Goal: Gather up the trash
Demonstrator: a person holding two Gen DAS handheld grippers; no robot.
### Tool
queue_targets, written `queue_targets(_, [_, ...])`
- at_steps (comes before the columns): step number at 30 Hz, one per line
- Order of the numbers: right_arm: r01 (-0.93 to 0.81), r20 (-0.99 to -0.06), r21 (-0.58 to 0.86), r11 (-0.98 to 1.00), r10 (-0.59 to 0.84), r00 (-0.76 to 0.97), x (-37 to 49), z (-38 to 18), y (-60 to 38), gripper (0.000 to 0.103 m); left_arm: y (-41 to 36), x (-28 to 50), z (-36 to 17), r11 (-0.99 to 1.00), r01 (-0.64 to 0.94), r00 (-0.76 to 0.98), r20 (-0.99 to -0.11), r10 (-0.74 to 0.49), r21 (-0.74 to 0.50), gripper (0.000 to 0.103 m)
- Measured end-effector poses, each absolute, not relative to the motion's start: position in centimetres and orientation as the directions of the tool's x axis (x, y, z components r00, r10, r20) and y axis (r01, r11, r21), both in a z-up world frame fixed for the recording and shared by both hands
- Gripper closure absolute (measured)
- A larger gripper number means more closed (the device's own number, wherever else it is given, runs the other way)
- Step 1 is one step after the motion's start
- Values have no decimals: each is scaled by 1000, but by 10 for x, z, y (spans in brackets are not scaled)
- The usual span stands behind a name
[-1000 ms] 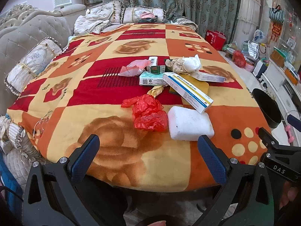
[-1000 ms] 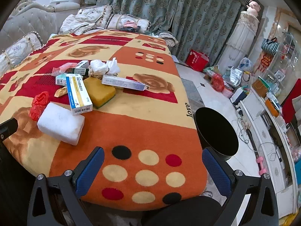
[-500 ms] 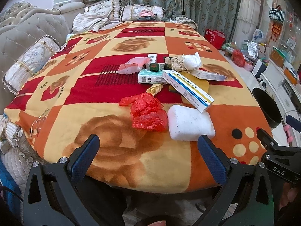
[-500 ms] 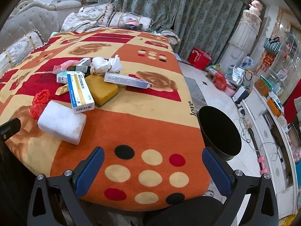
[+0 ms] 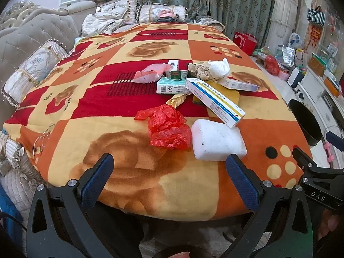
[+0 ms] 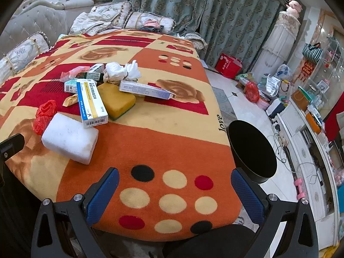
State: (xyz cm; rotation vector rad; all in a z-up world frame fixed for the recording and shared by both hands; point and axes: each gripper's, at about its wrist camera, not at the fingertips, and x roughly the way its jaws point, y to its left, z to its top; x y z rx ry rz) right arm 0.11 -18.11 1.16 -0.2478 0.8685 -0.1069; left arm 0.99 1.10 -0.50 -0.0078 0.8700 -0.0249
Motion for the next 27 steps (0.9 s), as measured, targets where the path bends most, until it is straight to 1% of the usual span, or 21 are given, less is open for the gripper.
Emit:
queue_targets(17, [-8,-741,-257,966,-191,644,1,12,-181,0,10,12,-6,1000,28,643,-766,-26,-10,0])
queue_targets(19, [-13,-743,-240,971,-175,645,1,13,-181,0,8,12,-6,999,37,642,-766,-24,0,0])
queue_targets(22, [-45,-739,-165,985,-93,667,-4,18,-181,0,8,12,-7,999,45,641,-767,-22,10,0])
queue_targets(23, [-62,-733,-138,989,-60,677,-6,21,-179,0,7,11,-7,999,48,639,-769,-23,10,0])
queue_targets(27, [-101,-702,-102,990,0,712,-13,28,-173,0,10,11,-10,999,45,630,-776,-36,-9,0])
